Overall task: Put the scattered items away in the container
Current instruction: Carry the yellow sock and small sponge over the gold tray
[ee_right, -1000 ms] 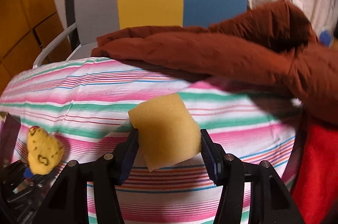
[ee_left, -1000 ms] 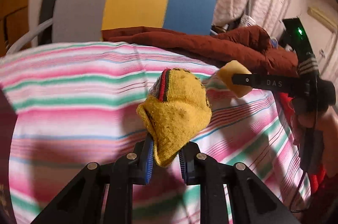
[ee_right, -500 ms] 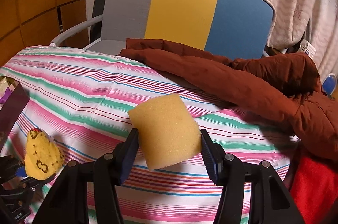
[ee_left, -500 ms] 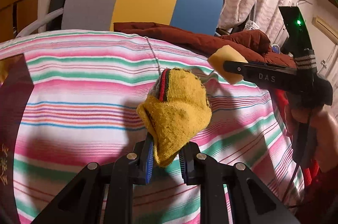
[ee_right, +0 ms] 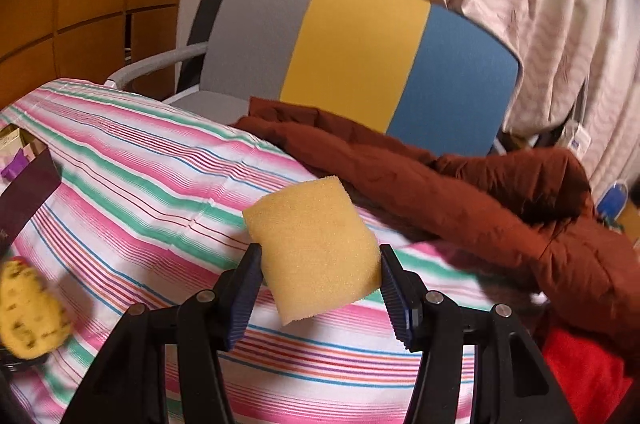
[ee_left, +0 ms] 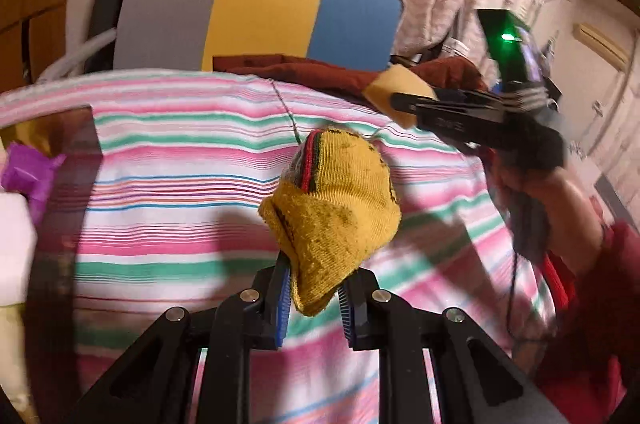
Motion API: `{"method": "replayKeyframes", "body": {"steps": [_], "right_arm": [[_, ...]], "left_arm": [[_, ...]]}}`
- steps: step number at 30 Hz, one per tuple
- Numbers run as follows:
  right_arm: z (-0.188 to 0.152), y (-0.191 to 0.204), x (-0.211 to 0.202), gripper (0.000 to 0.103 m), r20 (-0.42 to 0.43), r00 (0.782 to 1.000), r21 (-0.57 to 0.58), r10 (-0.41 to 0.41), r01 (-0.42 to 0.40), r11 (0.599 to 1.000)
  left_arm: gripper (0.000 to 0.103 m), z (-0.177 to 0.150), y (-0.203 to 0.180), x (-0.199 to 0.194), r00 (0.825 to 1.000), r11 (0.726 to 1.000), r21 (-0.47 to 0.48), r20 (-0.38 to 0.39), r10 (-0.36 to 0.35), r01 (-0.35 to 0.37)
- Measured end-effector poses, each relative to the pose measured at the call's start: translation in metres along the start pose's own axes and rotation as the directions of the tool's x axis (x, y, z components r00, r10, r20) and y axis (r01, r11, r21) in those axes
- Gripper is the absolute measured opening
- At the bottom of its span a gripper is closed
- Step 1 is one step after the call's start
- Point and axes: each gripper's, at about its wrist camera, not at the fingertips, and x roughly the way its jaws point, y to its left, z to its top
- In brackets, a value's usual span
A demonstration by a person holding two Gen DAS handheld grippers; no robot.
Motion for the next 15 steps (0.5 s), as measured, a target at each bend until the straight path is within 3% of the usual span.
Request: {"method": "replayKeyframes", "body": {"steps": [9, 13, 15], "right_arm": [[0.009, 0.036, -0.023, 0.057, -0.012, 0.997, -0.08, 0.078, -0.079, 0.994], [0.014, 0.056, -0.046, 0.057, -0.008, 0.987, -0.042, 0.161, -0.161, 0.986], [0.018, 0.068, -0.059, 0.057, -0.01, 0.972, 0.011, 0.235, -0.235, 0.972]], "left_arm": [[0.019, -0.001, 0.029, -0.06, 0.998, 1.0, 0.003, 0.055, 0.009, -0.009], [0.019, -0.005, 0.041, -0.085, 0.997, 1.0, -0.008, 0.076, 0.023, -0.022], [0.019, -0.008, 0.047, -0.092, 0.997, 0.999, -0.016, 0.075, 0.031, -0.03]]}}
